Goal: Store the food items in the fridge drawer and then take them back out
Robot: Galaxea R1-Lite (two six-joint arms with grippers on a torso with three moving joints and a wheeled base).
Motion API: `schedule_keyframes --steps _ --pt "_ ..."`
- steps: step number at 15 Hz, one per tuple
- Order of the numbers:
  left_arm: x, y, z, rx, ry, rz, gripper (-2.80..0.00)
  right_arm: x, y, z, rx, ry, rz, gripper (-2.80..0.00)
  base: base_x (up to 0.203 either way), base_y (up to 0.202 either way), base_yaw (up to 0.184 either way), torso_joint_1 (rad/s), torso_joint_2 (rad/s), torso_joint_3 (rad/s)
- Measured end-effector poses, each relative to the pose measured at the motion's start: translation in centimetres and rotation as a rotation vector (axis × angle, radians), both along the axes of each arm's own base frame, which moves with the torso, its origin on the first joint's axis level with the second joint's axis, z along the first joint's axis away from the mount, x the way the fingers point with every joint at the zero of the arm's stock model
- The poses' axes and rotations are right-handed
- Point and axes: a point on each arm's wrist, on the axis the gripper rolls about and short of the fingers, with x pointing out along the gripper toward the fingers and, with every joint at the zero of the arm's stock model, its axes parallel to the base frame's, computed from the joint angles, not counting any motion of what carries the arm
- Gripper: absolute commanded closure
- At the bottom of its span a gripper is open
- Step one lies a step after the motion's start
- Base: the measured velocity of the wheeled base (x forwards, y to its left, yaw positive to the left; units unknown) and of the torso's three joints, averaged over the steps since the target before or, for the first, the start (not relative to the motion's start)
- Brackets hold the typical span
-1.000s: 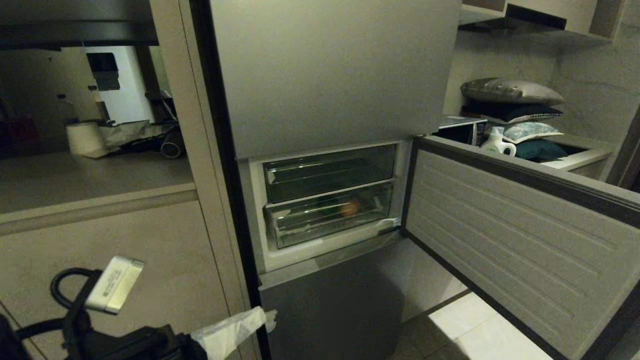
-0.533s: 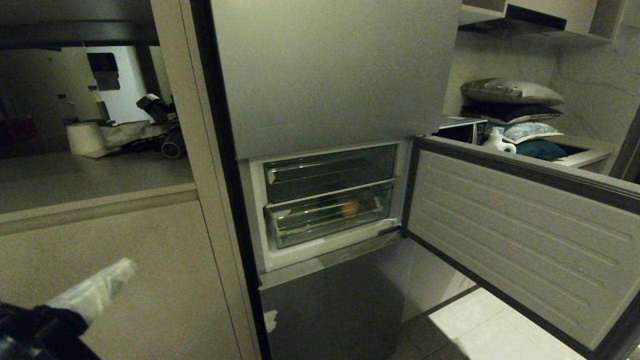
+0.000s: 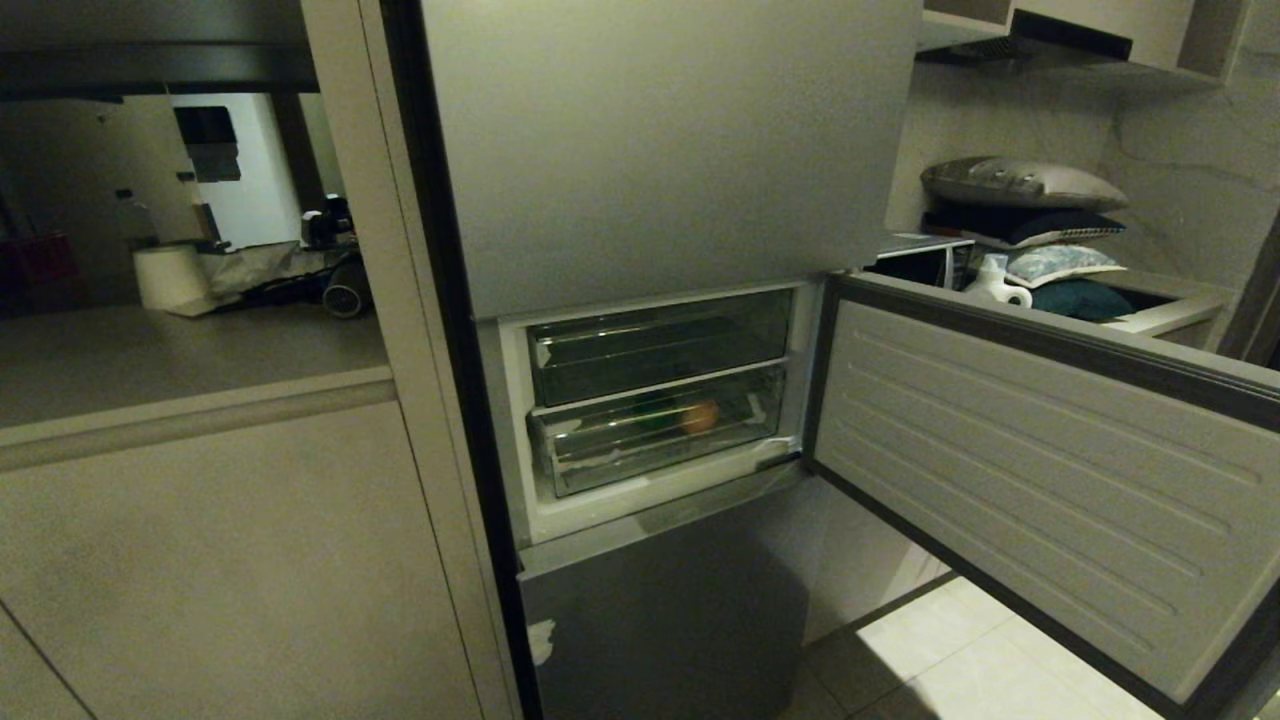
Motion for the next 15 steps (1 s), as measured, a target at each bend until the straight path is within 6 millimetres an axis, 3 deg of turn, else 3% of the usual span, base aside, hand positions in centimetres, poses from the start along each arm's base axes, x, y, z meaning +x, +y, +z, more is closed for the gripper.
schedule_keyframes --steps 4,6,15 --pt "-3.4 -0.5 -6.4 0.098 0.199 -0.273 0.00 0.0 0.0 0.0 0.000 0.000 -0.001 0.00 0.000 0.000 0.000 0.000 0.00 0.000" --pt "-4.4 -0.7 -8.4 0.134 0.235 -0.366 0.00 0.0 0.0 0.0 0.010 0.000 0.000 0.00 0.000 0.000 0.000 0.000 0.00 0.000" --pt "-4.8 -0.6 -8.9 0.040 0.133 -0.303 0.00 0.0 0.0 0.0 0.003 0.000 0.000 0.00 0.000 0.000 0.000 0.000 0.00 0.000"
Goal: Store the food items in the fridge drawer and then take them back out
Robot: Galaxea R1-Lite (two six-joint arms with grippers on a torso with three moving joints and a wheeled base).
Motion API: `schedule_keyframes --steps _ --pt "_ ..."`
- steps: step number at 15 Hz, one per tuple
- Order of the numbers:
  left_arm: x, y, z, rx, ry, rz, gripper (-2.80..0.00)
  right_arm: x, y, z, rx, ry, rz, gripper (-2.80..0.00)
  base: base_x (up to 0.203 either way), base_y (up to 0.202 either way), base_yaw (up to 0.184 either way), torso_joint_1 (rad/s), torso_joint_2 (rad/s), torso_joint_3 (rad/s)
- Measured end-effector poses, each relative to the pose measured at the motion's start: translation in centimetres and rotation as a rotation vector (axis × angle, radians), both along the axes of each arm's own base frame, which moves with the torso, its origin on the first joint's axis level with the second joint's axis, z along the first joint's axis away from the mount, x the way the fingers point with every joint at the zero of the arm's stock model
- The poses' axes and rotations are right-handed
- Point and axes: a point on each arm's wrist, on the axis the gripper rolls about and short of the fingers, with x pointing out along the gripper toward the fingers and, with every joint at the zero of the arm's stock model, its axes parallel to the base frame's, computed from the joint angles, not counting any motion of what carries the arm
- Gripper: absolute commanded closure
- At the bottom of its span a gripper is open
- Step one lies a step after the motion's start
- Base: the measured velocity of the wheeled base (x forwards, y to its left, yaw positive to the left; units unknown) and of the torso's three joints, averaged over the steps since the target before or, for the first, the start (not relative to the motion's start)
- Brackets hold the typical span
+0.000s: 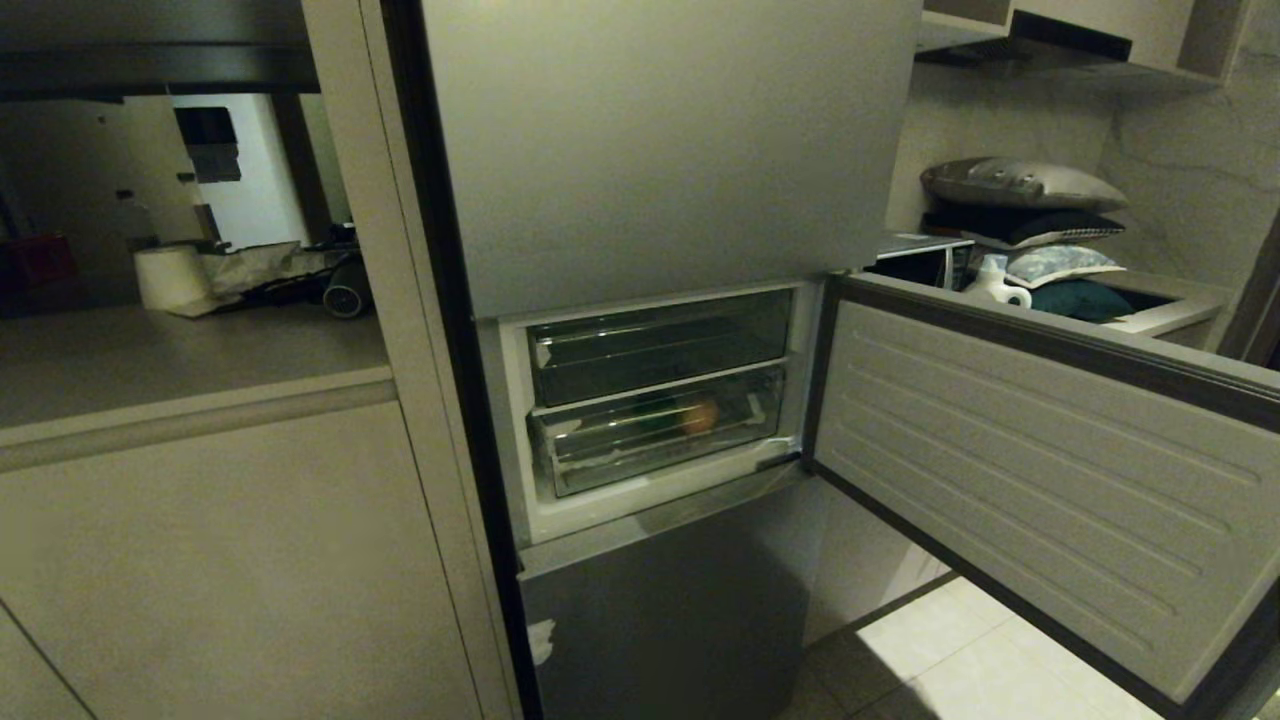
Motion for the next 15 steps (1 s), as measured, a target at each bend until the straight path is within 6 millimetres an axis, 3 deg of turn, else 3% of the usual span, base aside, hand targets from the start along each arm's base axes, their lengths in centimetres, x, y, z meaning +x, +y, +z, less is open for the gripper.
schedule_keyframes --steps 4,15 --pt "0.00 0.00 -0.05 0.000 0.004 -0.001 0.00 -0.01 0.00 0.05 0.006 -0.003 -0.002 0.00 0.001 -0.002 0.021 -0.001 0.00 0.001" --pt "0.00 0.00 -0.06 0.000 0.004 0.000 0.00 0.00 -0.01 0.01 0.025 -0.001 -0.002 0.00 0.001 -0.008 0.172 0.001 0.00 0.002"
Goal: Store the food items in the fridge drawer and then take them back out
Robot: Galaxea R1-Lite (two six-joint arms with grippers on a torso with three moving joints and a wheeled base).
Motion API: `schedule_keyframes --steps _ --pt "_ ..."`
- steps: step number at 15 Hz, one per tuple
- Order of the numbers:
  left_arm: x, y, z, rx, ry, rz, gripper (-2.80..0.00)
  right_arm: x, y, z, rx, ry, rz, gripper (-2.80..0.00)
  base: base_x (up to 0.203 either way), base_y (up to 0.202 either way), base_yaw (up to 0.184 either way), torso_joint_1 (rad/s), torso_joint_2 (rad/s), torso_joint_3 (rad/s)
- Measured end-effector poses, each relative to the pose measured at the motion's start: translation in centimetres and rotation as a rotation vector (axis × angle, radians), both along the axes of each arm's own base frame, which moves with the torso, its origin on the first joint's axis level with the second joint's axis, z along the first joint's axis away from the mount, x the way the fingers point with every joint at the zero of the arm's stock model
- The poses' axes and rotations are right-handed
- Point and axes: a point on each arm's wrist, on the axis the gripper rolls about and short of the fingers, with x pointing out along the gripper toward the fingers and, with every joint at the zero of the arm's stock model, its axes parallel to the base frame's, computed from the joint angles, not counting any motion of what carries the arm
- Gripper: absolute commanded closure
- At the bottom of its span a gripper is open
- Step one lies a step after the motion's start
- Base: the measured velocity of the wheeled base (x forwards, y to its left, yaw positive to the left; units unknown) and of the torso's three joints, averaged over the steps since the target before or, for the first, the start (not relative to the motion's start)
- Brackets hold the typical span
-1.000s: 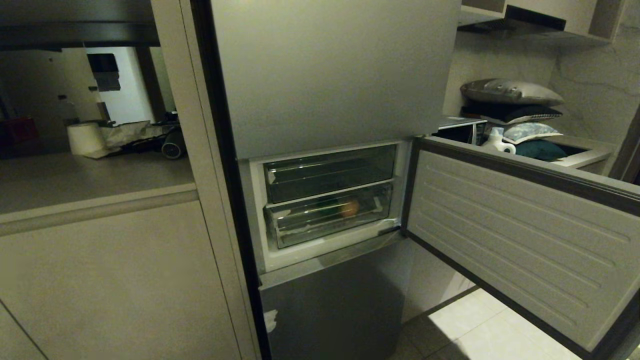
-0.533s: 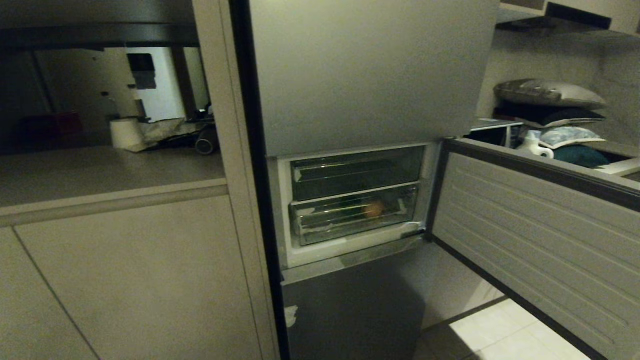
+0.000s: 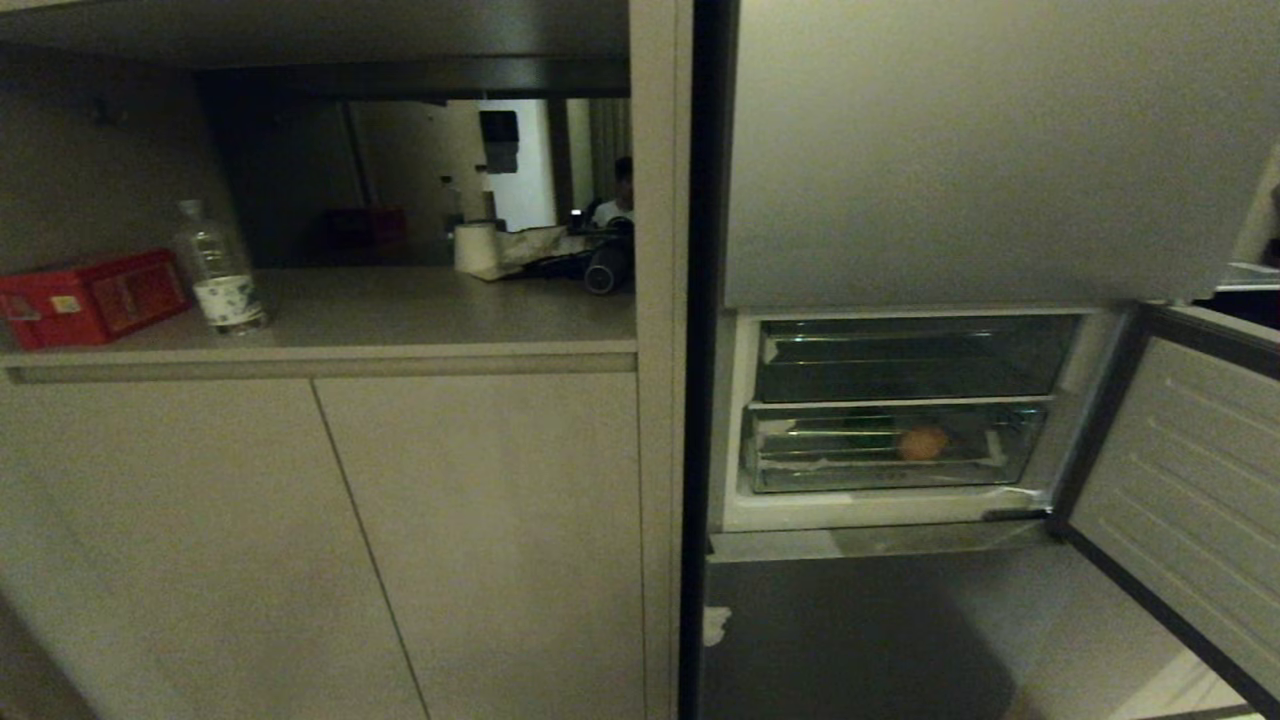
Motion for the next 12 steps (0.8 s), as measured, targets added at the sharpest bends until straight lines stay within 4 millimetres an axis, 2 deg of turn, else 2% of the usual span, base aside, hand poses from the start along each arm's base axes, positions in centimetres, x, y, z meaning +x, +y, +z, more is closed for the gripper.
schedule_keyframes --steps 4,12 --pt "0.00 0.00 0.00 0.000 0.000 0.000 0.00 0.00 0.00 0.00 0.000 0.000 -0.001 0.00 0.001 -0.007 0.135 -0.013 0.03 0.020" --pt "0.00 0.00 0.01 0.000 0.000 0.000 0.00 0.00 0.00 0.00 0.002 0.000 -0.001 0.00 0.000 0.000 0.000 -0.147 0.34 0.193"
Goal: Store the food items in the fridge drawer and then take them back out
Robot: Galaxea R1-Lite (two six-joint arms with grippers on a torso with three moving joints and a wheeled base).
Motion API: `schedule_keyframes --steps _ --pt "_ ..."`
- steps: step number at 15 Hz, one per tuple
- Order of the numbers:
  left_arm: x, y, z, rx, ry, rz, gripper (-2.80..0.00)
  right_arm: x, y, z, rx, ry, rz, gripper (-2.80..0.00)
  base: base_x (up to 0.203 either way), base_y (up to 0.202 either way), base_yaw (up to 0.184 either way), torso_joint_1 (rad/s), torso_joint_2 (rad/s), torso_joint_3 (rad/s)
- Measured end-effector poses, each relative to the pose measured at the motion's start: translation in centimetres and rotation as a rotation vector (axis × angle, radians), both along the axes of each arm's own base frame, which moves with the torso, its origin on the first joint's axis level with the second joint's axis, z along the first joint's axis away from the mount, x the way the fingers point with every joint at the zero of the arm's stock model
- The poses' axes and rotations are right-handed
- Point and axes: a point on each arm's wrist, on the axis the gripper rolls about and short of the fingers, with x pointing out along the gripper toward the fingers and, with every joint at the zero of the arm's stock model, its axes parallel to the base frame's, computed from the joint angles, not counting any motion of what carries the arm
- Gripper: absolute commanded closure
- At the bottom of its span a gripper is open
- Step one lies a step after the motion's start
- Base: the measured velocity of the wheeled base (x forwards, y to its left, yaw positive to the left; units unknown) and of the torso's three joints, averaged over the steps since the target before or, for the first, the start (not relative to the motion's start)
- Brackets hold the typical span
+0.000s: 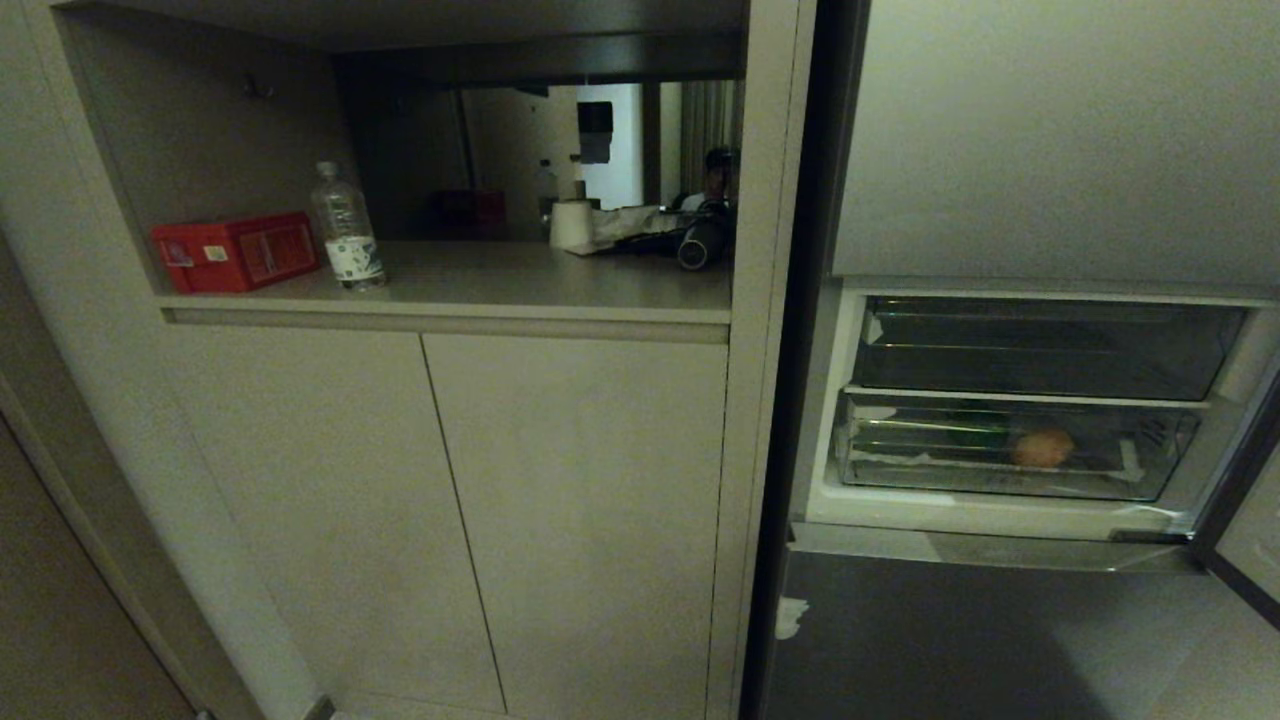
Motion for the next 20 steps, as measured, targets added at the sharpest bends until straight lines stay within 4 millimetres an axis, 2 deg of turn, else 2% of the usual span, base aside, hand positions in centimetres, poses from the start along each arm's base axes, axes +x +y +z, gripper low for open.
schedule_keyframes --steps 10,16,19,20 --pt "0.0 0.0 0.0 0.000 0.000 0.000 0.00 0.0 0.0 0.0 -0.001 0.001 0.001 0.00 0.000 0.000 0.000 -0.203 0.50 0.297" --pt "0.0 0.0 0.0 0.000 0.000 0.000 0.00 0.0 0.1 0.0 -0.088 0.005 0.022 0.00 0.000 0.000 0.000 -0.027 0.08 0.050" --pt "0.0 0.0 0.0 0.000 0.000 0.000 0.00 0.0 0.1 2.1 -0.091 0.000 0.059 0.00 0.000 0.000 0.000 0.000 0.00 0.000" --pt "0.0 0.0 0.0 0.000 -0.001 0.000 0.00 0.4 0.2 3.3 -0.086 0.025 0.081 -1.48 0.000 0.000 0.000 0.000 0.00 0.000"
